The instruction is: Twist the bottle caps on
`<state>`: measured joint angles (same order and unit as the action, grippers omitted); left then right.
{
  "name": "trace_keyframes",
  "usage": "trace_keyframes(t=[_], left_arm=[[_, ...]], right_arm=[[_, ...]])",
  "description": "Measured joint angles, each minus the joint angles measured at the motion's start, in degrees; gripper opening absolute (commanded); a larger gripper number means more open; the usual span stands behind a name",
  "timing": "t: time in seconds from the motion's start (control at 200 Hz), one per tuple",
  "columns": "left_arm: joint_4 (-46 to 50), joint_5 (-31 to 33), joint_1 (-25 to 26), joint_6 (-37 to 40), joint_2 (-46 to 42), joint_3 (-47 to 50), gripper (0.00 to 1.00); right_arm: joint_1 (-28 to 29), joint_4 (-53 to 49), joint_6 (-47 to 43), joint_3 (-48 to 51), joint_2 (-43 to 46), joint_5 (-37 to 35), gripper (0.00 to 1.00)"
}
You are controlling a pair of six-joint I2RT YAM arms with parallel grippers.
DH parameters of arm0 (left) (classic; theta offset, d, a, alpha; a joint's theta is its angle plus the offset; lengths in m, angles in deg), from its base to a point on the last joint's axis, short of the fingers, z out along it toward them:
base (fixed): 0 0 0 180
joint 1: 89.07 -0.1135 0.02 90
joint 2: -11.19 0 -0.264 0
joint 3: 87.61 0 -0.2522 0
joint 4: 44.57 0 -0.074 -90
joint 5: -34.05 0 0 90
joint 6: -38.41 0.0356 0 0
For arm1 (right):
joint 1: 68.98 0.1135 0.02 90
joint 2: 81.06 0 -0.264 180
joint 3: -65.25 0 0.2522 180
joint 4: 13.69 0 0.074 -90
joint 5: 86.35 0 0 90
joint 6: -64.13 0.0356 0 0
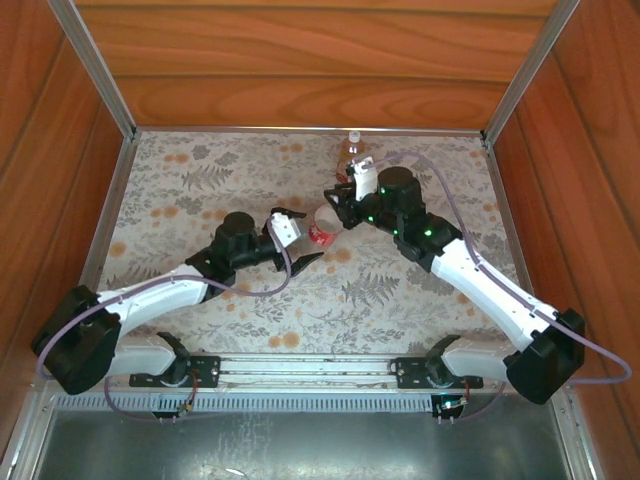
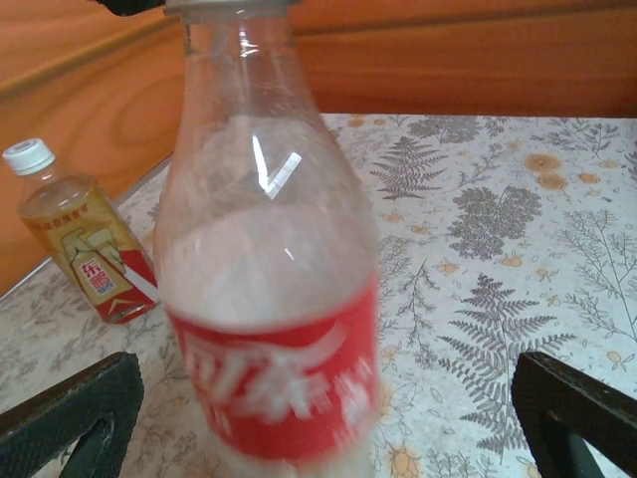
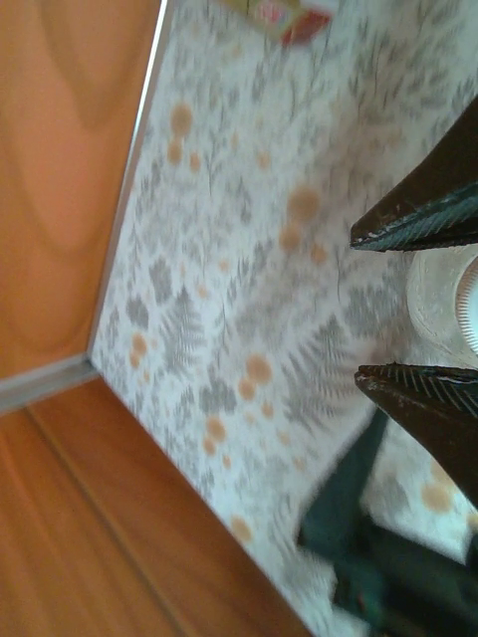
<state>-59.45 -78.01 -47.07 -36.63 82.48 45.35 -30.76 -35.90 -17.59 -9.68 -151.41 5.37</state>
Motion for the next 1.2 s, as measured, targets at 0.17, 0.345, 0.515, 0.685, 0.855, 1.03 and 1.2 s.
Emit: trace_keyframes(t=[0.17,0.345,0.515,0.685,0.855,1.03,1.2], left_arm=[[-0.13,2.91,0.00,-1.97,-4.24,4.52,1.00],[0.02,5.14,0.00,-3.56,-5.25,7.21,1.00],[-0.04,6.75,0.00,-4.33,-6.71,8.17,1.00],[-0.11,7.87,0.00,-4.28,-6.91,8.20,1.00],[-0.09,8.55,0.00,-4.28,-5.64,8.17,1.00],[-0.13,9.81,0.00,-4.04,-5.18,8.17,1.00],[-0.11,12.68,-1.60,-3.32,-5.18,8.17,1.00]], right_arm=[[-3.28,-2.23,-3.54,-5.62,-5.62,-5.31,0.27],[-5.86,-3.39,-6.03,-11.65,-12.24,-6.64,0.29],[-7.17,-4.83,-6.71,-12.94,-15.80,-6.36,0.33],[-7.52,-5.14,-7.52,-13.16,-16.39,-5.70,0.54],[-7.52,-5.84,-8.74,-13.31,-16.39,-4.94,0.73],[-7.54,-6.14,-9.92,-14.12,-15.61,-5.40,0.86],[-7.96,-5.07,-10.56,-11.52,-9.33,-7.32,0.90]])
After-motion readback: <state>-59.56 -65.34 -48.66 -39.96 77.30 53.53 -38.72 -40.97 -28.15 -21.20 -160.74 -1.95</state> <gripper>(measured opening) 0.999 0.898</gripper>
